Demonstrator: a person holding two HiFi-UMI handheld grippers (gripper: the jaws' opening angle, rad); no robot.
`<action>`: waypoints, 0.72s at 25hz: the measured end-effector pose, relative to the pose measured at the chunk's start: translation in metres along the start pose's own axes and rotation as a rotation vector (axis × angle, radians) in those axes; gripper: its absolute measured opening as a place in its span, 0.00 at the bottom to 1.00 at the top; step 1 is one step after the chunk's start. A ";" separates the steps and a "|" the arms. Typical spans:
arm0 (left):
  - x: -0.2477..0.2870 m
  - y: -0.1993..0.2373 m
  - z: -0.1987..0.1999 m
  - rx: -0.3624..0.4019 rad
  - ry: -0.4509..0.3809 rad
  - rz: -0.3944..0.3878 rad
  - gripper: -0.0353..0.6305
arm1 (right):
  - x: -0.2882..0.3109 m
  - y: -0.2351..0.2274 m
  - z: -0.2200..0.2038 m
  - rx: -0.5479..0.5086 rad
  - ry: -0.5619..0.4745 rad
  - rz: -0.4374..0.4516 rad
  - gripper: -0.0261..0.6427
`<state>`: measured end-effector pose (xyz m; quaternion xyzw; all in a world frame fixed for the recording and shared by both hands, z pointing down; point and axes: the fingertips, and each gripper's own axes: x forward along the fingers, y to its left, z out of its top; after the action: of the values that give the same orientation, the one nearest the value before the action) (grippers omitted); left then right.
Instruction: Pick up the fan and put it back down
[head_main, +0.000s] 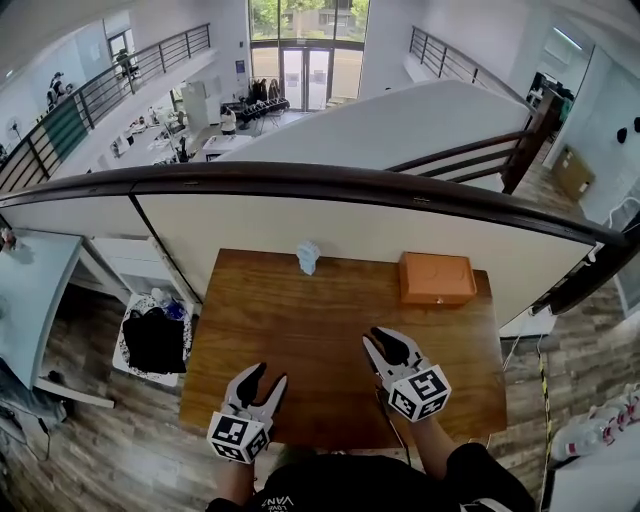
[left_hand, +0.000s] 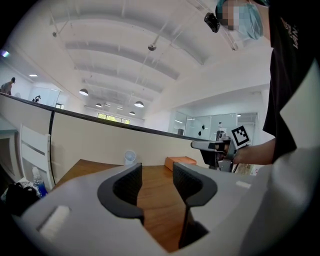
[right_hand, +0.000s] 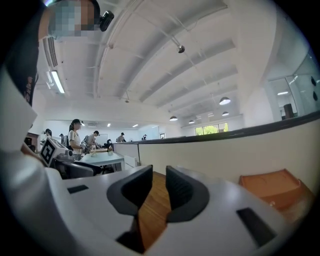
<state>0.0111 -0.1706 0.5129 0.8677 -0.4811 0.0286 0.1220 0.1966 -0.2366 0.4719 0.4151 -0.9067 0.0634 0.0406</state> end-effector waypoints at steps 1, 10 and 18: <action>-0.002 -0.007 -0.001 0.002 -0.002 0.001 0.35 | -0.009 0.002 -0.002 0.004 -0.001 -0.001 0.17; -0.025 -0.059 -0.027 0.001 0.024 0.021 0.22 | -0.076 0.022 -0.027 0.061 0.017 0.015 0.10; -0.045 -0.087 -0.043 0.021 0.041 0.051 0.08 | -0.106 0.049 -0.055 0.097 0.075 0.059 0.07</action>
<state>0.0634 -0.0790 0.5310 0.8556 -0.5002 0.0545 0.1218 0.2301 -0.1171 0.5093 0.3868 -0.9123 0.1239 0.0523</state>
